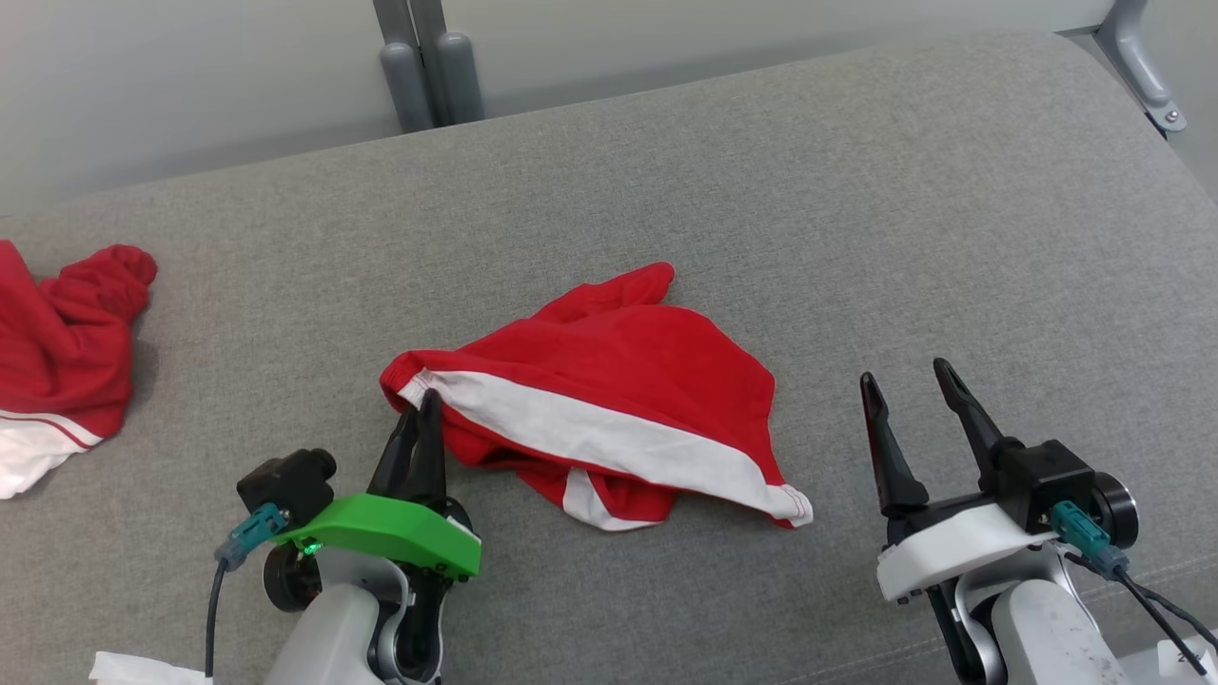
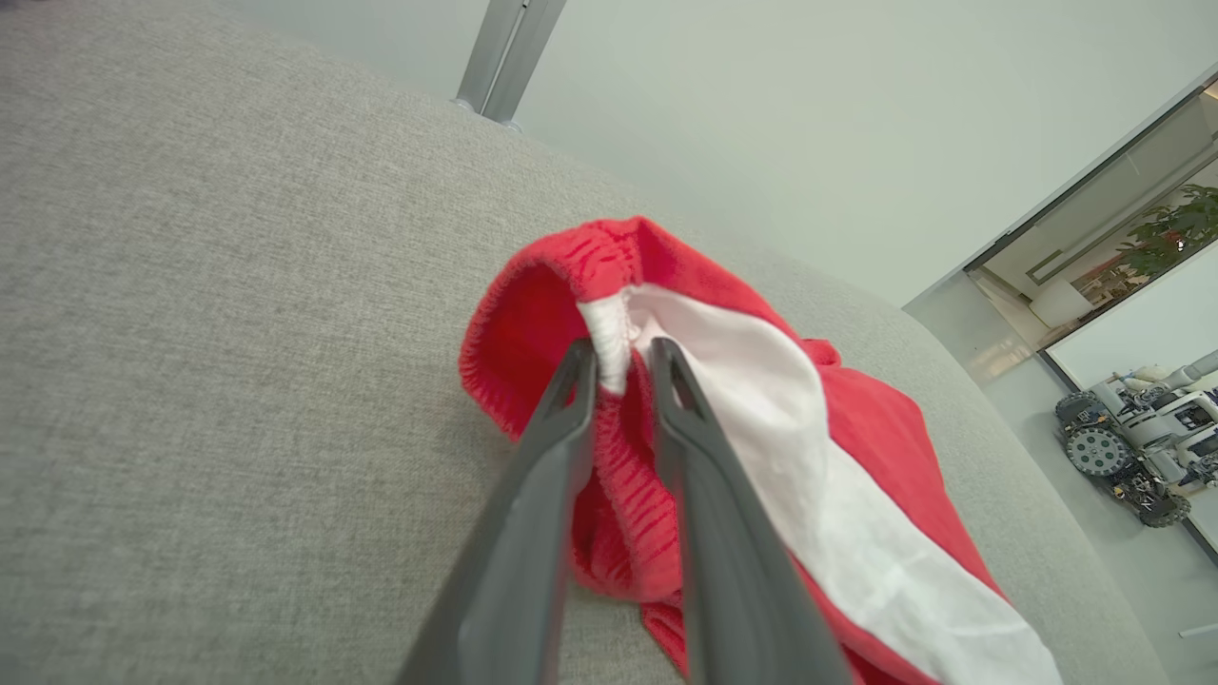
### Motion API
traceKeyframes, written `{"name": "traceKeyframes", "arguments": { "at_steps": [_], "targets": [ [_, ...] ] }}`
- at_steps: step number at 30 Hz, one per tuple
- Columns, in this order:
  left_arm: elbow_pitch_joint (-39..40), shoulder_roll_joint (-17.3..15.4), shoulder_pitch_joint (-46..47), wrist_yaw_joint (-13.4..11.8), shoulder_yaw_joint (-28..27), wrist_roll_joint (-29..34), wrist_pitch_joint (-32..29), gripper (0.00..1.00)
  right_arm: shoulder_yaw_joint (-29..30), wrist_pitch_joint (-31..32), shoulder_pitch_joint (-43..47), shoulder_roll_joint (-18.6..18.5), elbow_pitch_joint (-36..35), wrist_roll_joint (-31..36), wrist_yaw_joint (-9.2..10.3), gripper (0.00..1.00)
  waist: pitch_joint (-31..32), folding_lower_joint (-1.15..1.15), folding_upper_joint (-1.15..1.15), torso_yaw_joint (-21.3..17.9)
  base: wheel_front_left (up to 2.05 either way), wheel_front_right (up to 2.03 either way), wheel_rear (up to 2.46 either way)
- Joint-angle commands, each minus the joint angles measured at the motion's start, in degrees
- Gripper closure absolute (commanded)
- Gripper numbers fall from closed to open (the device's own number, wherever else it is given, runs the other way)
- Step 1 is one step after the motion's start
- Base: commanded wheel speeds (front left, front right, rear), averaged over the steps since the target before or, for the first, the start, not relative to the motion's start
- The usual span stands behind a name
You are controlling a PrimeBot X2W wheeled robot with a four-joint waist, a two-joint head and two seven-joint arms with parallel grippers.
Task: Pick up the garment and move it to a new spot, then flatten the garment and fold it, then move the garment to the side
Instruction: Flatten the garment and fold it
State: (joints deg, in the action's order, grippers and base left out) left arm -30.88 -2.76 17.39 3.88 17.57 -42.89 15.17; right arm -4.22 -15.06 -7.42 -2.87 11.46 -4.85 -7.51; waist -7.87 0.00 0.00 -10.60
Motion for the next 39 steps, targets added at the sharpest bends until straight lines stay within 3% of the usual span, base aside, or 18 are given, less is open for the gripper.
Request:
{"name": "traceKeyframes", "arguments": {
  "at_steps": [1,4,6,19,31,39],
  "targets": [
    [-0.09,-0.23,1.04,0.34,-0.32,-0.50,-0.04,0.79,0.06,-0.18,-0.68,-0.03,-0.09,0.22,0.04,0.00,-0.15,0.00,0.00,-0.08,0.00,0.00,0.00],
    [0.34,-0.23,1.07,0.74,-0.49,-1.15,-0.04,0.96,0.33,-0.18,-0.63,-0.03,-0.09,0.30,0.04,0.00,-0.26,0.00,0.00,0.00,0.00,0.00,0.00],
    [0.83,-0.23,0.83,0.90,-0.51,-1.44,-0.04,1.00,0.38,-0.18,-0.51,-0.02,-0.03,0.49,0.04,0.00,-0.33,0.00,0.00,0.19,0.00,0.00,0.00],
    [7.53,-0.61,-4.27,2.05,-2.09,3.20,-0.04,1.00,-2.13,-0.18,3.04,-1.16,1.96,-1.56,0.04,0.00,-0.21,0.00,0.00,1.55,0.00,0.00,0.00],
    [10.81,-2.24,-9.65,1.50,-4.54,6.04,-0.04,1.00,-12.41,-0.18,8.33,-6.74,2.24,-12.43,0.04,0.00,-1.13,0.00,0.00,1.67,0.00,0.00,0.00],
    [9.54,-1.80,-9.34,1.45,-5.10,6.61,-0.04,1.00,-17.79,-0.19,3.82,-6.69,7.03,-15.83,0.04,0.00,-2.12,0.00,0.00,2.35,0.00,0.00,0.00]
  ]
}}
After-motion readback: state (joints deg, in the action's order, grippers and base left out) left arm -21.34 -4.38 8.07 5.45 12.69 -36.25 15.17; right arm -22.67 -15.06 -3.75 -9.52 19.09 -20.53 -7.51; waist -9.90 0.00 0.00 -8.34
